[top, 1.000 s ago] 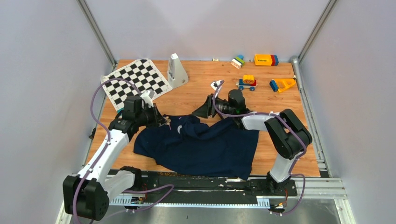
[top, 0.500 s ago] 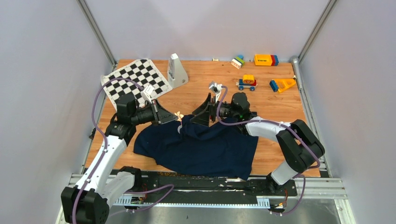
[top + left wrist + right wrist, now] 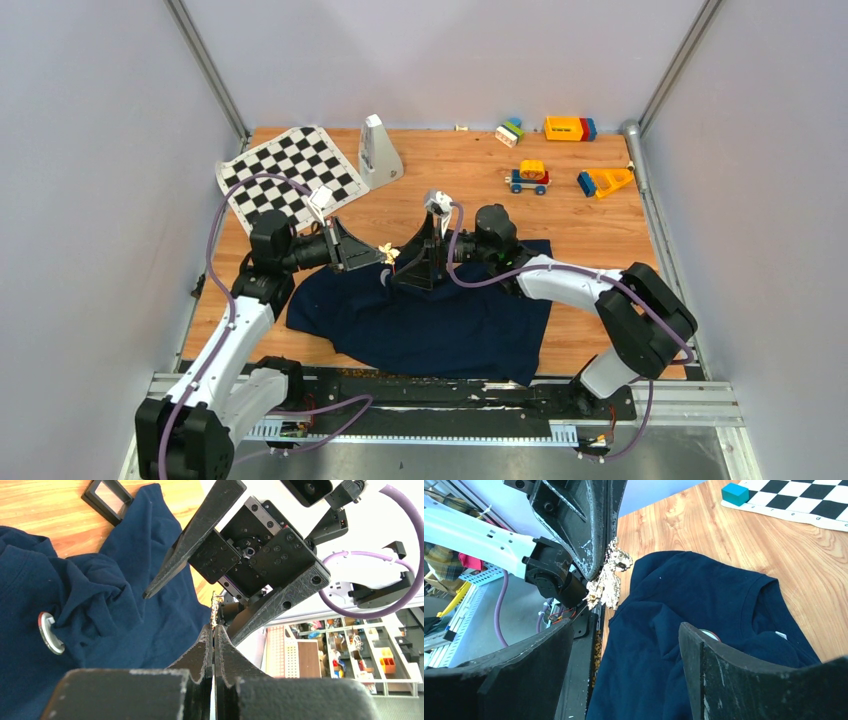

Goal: Remove the brooch from the garment
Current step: Remove the brooch from the clothes, then close the brooch.

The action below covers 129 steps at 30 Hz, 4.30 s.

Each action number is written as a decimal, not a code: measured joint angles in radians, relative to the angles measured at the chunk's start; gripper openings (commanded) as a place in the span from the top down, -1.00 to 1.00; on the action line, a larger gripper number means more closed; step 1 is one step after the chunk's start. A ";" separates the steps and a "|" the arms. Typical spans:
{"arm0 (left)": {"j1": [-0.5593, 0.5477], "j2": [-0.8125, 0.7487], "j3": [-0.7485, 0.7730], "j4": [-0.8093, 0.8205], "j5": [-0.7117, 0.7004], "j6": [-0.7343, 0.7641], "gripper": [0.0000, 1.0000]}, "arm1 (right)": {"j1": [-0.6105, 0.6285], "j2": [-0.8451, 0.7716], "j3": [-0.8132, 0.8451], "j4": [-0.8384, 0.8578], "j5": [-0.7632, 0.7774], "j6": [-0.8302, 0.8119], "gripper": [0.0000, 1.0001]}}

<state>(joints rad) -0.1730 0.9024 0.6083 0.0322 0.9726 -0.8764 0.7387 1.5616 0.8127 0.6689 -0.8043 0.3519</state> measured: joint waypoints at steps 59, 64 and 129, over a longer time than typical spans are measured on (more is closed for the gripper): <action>-0.042 -0.024 -0.122 0.127 0.013 -0.019 1.00 | -0.002 0.034 0.033 -0.021 -0.040 -0.002 -0.17; -0.043 -0.024 -0.133 0.142 0.013 -0.019 1.00 | -0.011 0.061 0.047 -0.007 -0.100 0.040 -0.21; -0.058 0.028 -0.267 0.950 -0.014 -0.612 1.00 | -0.024 -0.024 0.129 0.041 -0.127 0.615 0.49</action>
<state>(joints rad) -0.2314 0.9302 0.3412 0.9825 0.9588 -1.4887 0.7147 1.5379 0.9421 0.7101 -0.9310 0.9665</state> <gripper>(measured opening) 0.006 0.279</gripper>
